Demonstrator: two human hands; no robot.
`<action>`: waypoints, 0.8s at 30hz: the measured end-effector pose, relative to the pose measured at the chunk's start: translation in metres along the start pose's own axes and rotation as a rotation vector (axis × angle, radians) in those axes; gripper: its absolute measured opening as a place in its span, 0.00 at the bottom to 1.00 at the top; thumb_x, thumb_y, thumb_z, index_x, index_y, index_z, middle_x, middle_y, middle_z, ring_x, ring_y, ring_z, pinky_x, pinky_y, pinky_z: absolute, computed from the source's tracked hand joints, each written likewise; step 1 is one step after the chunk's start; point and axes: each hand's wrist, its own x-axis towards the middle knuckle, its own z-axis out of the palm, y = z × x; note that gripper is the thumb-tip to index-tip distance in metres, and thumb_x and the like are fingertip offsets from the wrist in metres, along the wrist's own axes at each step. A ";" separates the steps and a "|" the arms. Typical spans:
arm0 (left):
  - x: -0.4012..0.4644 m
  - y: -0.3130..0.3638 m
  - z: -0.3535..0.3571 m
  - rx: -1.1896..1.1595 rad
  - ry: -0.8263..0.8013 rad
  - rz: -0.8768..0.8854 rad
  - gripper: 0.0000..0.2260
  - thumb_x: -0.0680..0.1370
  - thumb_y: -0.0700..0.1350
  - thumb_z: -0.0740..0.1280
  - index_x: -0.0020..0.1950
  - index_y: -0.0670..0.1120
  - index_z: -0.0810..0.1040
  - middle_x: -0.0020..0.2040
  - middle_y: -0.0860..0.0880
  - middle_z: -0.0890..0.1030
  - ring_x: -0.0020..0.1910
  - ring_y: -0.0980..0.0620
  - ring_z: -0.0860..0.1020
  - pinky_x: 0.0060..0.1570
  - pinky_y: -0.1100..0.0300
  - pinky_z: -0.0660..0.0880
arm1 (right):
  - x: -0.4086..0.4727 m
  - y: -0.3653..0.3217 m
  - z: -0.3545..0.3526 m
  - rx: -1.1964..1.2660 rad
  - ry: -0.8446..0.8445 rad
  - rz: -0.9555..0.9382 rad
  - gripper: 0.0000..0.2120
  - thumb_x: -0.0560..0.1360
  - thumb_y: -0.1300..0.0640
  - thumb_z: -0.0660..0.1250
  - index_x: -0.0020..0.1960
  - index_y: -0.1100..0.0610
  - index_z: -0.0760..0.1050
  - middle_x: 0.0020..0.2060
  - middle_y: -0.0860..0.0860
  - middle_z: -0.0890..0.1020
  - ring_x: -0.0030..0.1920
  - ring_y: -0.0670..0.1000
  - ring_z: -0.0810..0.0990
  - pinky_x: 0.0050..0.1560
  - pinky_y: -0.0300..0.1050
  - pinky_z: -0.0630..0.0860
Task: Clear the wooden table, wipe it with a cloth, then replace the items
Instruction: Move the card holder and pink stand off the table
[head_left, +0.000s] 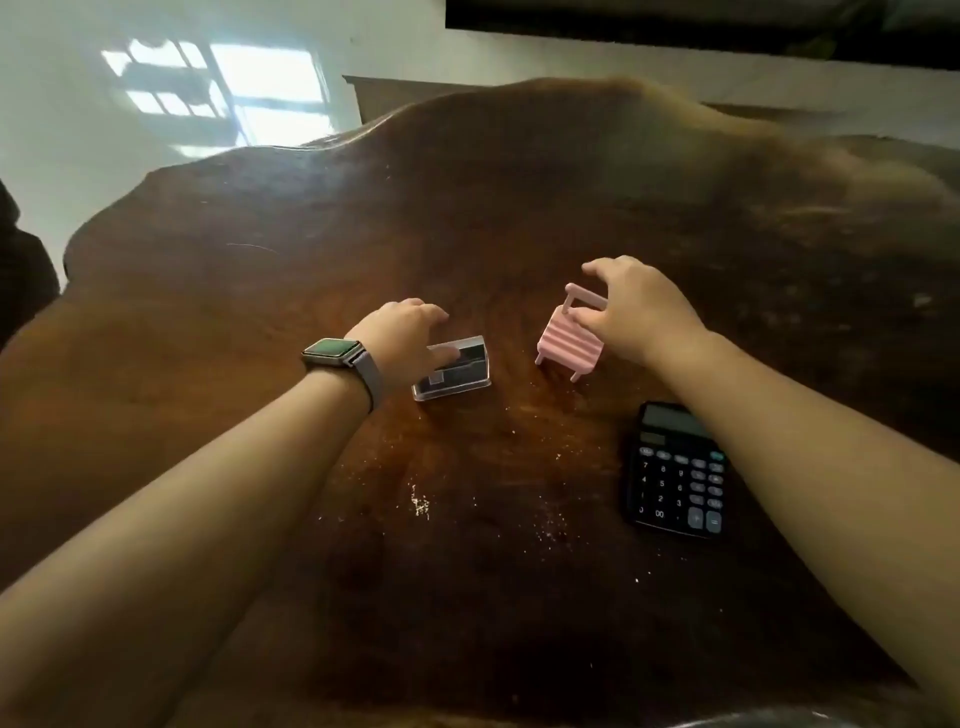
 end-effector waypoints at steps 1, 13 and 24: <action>0.002 -0.001 0.002 -0.001 -0.016 -0.008 0.25 0.77 0.57 0.66 0.71 0.50 0.72 0.66 0.47 0.77 0.61 0.44 0.77 0.55 0.51 0.74 | 0.003 0.002 0.003 0.002 0.007 0.016 0.26 0.77 0.51 0.72 0.73 0.52 0.72 0.68 0.53 0.77 0.64 0.56 0.78 0.55 0.48 0.76; 0.016 -0.016 0.018 -0.090 -0.122 -0.064 0.09 0.79 0.45 0.66 0.57 0.51 0.82 0.54 0.49 0.83 0.51 0.48 0.79 0.52 0.52 0.78 | 0.017 0.014 0.020 0.009 0.053 0.089 0.08 0.79 0.59 0.70 0.57 0.54 0.82 0.49 0.52 0.84 0.45 0.49 0.79 0.44 0.43 0.75; -0.018 -0.048 -0.015 -0.204 0.033 -0.066 0.10 0.79 0.44 0.66 0.58 0.47 0.81 0.53 0.48 0.83 0.47 0.52 0.77 0.41 0.62 0.73 | 0.018 -0.049 -0.003 0.061 0.111 -0.094 0.08 0.79 0.60 0.70 0.57 0.55 0.82 0.50 0.53 0.84 0.46 0.49 0.79 0.47 0.43 0.77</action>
